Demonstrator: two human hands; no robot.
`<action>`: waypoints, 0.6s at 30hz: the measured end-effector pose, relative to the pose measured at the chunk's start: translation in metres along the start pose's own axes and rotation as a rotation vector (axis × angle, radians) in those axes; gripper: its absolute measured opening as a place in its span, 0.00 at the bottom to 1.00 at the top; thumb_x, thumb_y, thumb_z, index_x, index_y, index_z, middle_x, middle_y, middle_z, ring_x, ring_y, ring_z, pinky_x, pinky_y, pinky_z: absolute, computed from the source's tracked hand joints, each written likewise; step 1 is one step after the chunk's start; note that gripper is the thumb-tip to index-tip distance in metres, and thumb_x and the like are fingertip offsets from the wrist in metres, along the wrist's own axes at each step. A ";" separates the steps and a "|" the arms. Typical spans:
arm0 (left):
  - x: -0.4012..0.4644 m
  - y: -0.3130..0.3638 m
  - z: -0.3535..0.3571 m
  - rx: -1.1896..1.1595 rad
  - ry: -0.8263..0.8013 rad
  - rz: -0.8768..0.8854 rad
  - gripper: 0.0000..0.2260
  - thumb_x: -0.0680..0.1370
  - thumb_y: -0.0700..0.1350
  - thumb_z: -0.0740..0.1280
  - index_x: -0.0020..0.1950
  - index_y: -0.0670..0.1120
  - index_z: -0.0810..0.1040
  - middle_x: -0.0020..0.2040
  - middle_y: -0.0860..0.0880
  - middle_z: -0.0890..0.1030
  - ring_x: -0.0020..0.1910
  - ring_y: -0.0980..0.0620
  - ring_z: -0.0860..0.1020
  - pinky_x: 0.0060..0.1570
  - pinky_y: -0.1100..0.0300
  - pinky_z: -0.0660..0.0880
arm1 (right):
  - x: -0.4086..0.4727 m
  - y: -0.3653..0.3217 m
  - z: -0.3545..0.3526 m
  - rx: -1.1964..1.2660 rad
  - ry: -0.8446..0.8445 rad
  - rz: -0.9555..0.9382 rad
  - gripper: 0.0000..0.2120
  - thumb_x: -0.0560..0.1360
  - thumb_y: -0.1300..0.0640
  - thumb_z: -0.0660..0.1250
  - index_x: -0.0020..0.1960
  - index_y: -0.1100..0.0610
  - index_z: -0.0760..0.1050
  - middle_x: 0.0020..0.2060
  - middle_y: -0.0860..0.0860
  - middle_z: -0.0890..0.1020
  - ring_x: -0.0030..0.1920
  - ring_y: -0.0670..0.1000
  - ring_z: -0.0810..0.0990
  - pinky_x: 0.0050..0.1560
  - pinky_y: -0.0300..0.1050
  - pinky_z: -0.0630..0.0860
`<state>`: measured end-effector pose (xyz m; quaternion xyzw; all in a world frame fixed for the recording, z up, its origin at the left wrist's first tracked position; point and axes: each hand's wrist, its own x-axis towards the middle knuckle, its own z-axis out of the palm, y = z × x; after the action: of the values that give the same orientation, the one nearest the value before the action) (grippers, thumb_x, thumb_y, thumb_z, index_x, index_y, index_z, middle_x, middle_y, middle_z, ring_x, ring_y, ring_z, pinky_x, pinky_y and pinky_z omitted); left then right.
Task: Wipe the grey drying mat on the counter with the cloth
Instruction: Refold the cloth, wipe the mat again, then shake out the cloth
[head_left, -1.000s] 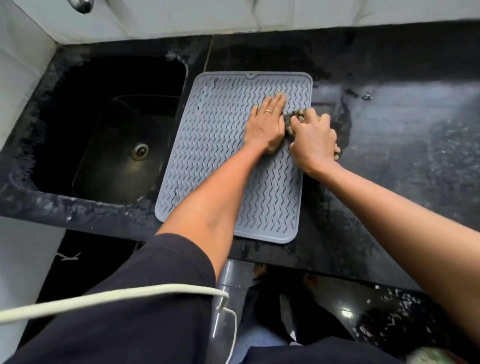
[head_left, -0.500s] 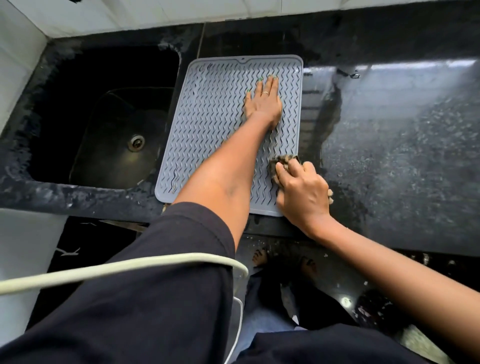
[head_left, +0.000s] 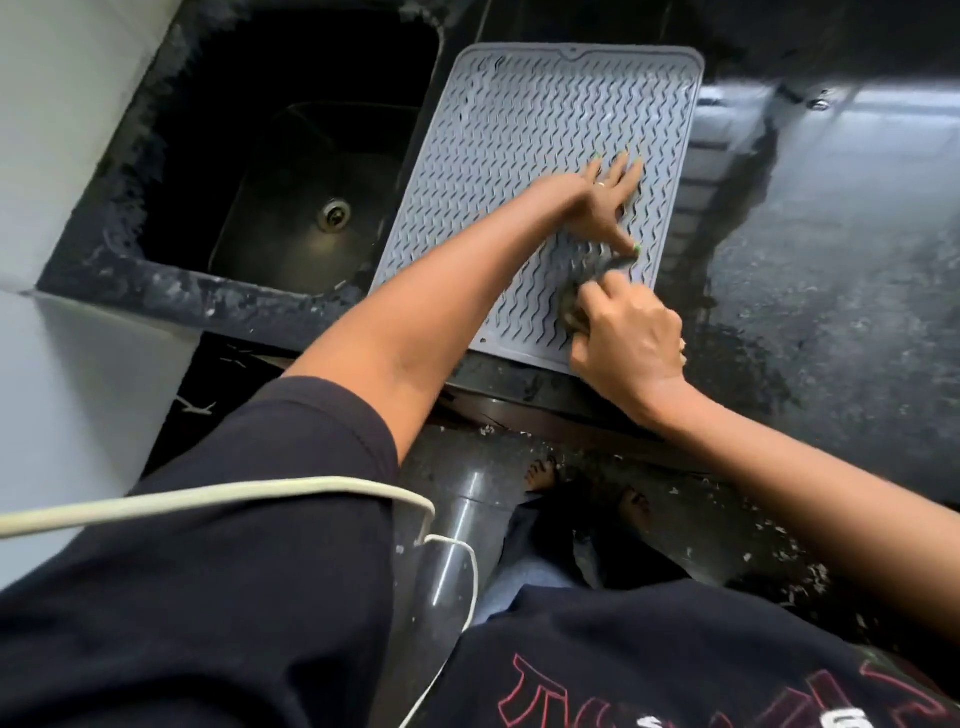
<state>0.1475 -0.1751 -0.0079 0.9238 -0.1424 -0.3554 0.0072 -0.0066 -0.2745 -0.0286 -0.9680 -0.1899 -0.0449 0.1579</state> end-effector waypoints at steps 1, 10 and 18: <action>0.000 -0.001 0.005 0.016 0.024 0.008 0.47 0.75 0.65 0.61 0.76 0.46 0.32 0.77 0.46 0.34 0.77 0.42 0.37 0.76 0.43 0.43 | -0.014 -0.002 -0.002 0.009 0.001 -0.048 0.07 0.64 0.63 0.66 0.42 0.63 0.73 0.41 0.60 0.78 0.38 0.63 0.77 0.29 0.47 0.66; -0.028 -0.035 0.024 -0.786 0.519 0.047 0.22 0.79 0.47 0.64 0.72 0.46 0.68 0.72 0.47 0.70 0.71 0.49 0.68 0.70 0.55 0.65 | 0.007 -0.009 -0.014 0.252 -0.111 -0.090 0.12 0.65 0.58 0.62 0.46 0.56 0.79 0.41 0.53 0.79 0.43 0.61 0.78 0.36 0.44 0.67; -0.085 -0.152 0.040 -1.351 0.312 -0.204 0.16 0.80 0.58 0.57 0.60 0.52 0.75 0.58 0.55 0.79 0.58 0.57 0.77 0.62 0.57 0.70 | 0.083 -0.093 0.029 0.158 -0.299 -0.552 0.22 0.74 0.61 0.60 0.67 0.52 0.71 0.60 0.55 0.74 0.55 0.59 0.72 0.53 0.53 0.74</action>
<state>0.1008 -0.0029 0.0003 0.7659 0.2000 -0.2284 0.5667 0.0348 -0.1540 -0.0167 -0.8605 -0.4692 0.0716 0.1850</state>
